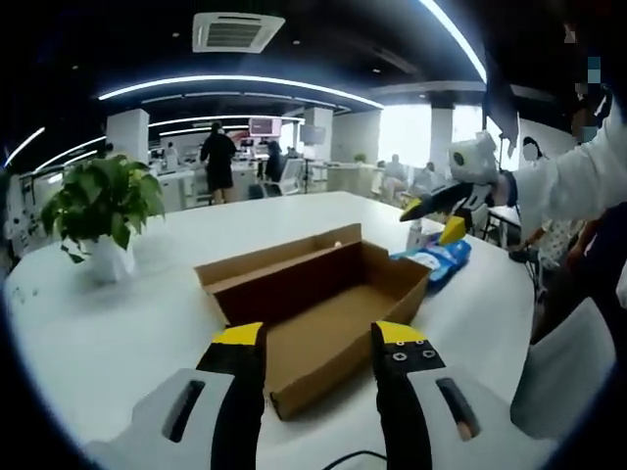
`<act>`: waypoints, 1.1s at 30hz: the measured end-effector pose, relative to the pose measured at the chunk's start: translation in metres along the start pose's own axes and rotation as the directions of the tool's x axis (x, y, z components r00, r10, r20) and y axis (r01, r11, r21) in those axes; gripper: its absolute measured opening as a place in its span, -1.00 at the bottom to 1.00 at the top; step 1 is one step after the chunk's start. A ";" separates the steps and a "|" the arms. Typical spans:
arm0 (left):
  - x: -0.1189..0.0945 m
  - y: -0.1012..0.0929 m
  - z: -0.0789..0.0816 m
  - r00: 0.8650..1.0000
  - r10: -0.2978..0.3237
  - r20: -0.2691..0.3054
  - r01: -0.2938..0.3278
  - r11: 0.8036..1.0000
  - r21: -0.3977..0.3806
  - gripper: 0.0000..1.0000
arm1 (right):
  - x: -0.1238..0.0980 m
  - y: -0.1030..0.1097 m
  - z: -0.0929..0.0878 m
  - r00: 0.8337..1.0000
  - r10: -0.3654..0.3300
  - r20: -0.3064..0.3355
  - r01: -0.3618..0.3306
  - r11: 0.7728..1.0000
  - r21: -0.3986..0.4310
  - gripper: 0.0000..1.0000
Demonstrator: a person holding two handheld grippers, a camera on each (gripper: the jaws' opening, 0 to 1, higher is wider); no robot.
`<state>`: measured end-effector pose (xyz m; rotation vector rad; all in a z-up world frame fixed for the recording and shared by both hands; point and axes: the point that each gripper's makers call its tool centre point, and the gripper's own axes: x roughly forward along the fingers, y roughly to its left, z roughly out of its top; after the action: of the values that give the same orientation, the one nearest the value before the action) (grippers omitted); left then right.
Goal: Operate the shoe box by opening the lid, removing the specified soft item, and placing it in the target area until the item is outside and the box remains undamaged.
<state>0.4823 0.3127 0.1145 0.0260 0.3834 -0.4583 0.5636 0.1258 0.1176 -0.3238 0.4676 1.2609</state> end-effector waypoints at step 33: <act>0.037 0.054 -0.051 0.888 0.112 -0.447 -0.247 0.935 -0.256 -0.50 | -0.012 -0.029 0.002 0.993 -0.111 -0.042 0.113 0.993 0.035 -0.06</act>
<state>0.5185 0.3511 0.0503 -0.1420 0.8756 -0.1969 0.5886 0.1087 0.1246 -0.3396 0.4994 1.1371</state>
